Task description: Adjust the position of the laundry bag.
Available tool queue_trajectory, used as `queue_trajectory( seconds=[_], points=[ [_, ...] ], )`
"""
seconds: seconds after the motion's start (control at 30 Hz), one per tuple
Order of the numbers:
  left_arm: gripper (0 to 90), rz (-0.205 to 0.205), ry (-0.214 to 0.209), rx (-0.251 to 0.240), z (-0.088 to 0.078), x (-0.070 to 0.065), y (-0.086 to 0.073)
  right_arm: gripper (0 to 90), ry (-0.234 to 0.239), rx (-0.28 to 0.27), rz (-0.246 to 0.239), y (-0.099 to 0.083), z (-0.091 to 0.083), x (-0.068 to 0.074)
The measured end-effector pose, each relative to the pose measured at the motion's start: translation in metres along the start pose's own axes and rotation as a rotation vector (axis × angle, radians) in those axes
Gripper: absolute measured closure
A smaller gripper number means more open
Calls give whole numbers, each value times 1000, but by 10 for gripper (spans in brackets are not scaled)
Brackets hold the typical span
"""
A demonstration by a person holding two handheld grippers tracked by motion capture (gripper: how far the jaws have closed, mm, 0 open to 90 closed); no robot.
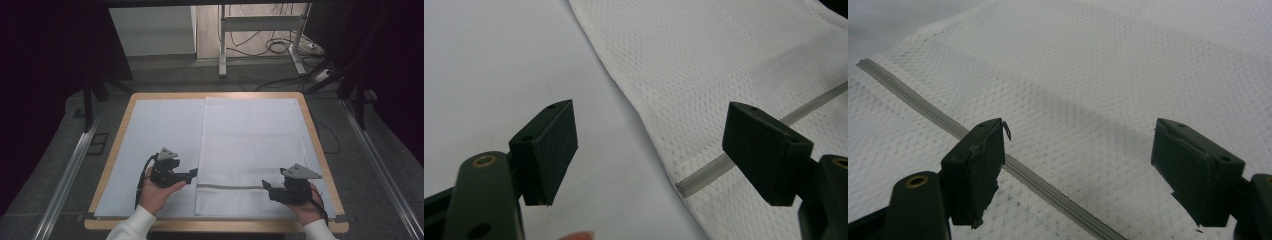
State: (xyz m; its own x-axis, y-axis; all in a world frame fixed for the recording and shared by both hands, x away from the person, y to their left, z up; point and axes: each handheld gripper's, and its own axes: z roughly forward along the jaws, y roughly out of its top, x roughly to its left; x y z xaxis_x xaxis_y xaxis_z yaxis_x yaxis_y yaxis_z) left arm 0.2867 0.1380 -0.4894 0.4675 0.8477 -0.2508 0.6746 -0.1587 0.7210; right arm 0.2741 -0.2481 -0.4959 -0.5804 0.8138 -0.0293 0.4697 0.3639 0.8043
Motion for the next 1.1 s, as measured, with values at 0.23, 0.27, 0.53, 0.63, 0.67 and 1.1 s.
queue_trajectory(
  seconds=[0.23,0.27,0.53,0.63,0.67,1.1],
  points=[
    [230,-18,-17,38,8,0,0,213,-18,2,16,-1,-1,-4],
    [229,-18,-17,38,8,0,0,213,-17,2,18,-1,-1,-4],
    [222,-26,-73,101,24,-8,2,219,-28,-8,8,-1,-2,-3],
    [217,-29,-99,123,28,-11,3,219,-28,-9,6,-2,-1,-3],
    [217,-28,-104,128,28,-11,4,219,-30,-6,6,-2,-2,-2],
    [258,-78,-165,167,39,-12,2,223,-38,-9,3,-2,-3,-2]
  ],
)
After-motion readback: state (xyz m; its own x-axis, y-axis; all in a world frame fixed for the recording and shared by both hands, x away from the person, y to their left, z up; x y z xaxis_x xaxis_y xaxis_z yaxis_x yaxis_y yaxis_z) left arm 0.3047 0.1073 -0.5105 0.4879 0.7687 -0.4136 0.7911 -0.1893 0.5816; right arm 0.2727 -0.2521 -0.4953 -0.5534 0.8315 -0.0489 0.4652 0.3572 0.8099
